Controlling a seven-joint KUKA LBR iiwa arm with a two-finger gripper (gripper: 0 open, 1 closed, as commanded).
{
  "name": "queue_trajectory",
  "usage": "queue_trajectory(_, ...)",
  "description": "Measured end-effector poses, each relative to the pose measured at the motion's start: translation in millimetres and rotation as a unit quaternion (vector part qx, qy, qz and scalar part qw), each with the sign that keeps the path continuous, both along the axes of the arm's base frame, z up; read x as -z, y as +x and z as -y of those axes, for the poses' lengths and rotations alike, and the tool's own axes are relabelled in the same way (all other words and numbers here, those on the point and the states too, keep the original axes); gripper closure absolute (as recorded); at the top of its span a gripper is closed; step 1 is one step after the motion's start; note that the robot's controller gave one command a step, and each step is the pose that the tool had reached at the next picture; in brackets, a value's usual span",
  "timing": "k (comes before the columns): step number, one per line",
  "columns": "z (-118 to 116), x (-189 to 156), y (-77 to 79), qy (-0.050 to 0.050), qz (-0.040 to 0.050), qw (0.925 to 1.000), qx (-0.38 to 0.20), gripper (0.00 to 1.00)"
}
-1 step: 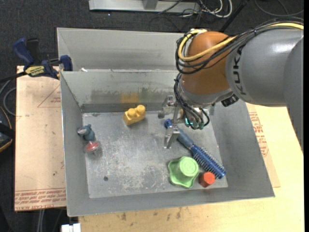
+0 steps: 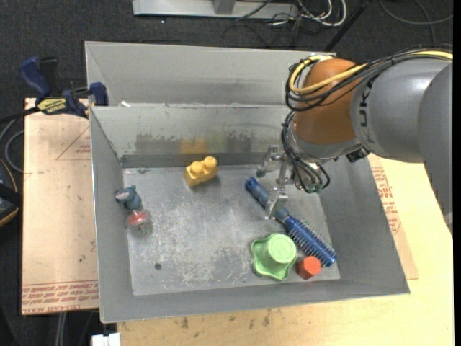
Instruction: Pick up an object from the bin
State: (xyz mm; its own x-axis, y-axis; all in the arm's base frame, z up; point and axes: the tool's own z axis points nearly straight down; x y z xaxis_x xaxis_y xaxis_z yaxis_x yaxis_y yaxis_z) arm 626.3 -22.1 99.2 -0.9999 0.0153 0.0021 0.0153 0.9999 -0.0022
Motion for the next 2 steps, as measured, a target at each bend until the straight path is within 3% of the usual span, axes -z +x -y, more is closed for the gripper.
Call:
queue_trajectory(1, 42.2, 23.0, -36.7, 0.005, 0.0085, 0.9968, 0.080, 0.00)
queue_trajectory(2, 43.7, 21.4, -35.1, 0.003, 0.0114, 0.9967, 0.080, 1.00)
